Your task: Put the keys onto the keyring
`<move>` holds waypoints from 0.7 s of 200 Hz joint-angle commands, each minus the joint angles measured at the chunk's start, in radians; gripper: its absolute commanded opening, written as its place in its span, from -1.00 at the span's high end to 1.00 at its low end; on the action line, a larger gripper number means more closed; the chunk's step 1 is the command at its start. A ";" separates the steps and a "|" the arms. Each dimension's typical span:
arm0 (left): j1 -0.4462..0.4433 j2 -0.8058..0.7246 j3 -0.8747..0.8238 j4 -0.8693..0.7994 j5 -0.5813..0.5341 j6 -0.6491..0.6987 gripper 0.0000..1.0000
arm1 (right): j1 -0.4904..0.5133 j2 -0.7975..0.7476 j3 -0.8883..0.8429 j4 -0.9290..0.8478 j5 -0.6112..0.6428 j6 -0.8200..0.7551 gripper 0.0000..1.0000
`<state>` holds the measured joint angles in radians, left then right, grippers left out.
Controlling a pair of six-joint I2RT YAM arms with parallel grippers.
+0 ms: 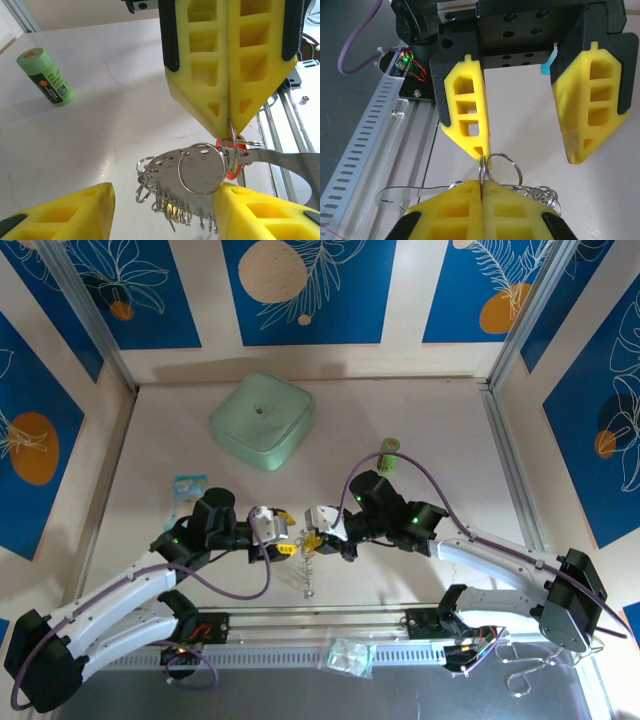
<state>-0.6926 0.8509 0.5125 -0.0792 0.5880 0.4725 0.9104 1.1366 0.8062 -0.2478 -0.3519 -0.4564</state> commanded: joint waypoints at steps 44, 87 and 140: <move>-0.014 0.012 -0.034 0.174 -0.033 -0.085 -0.05 | 0.020 0.021 0.041 -0.002 -0.066 -0.014 1.00; -0.013 0.045 -0.043 0.261 -0.128 -0.176 -0.07 | 0.021 0.029 0.046 0.001 -0.075 -0.024 1.00; -0.013 0.033 -0.001 0.131 -0.180 -0.114 -0.06 | 0.008 0.010 0.023 0.008 -0.014 -0.018 1.00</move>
<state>-0.6964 0.9154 0.4782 0.1242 0.4500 0.3206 0.9234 1.1633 0.8120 -0.2554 -0.3759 -0.4652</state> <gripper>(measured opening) 0.535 0.054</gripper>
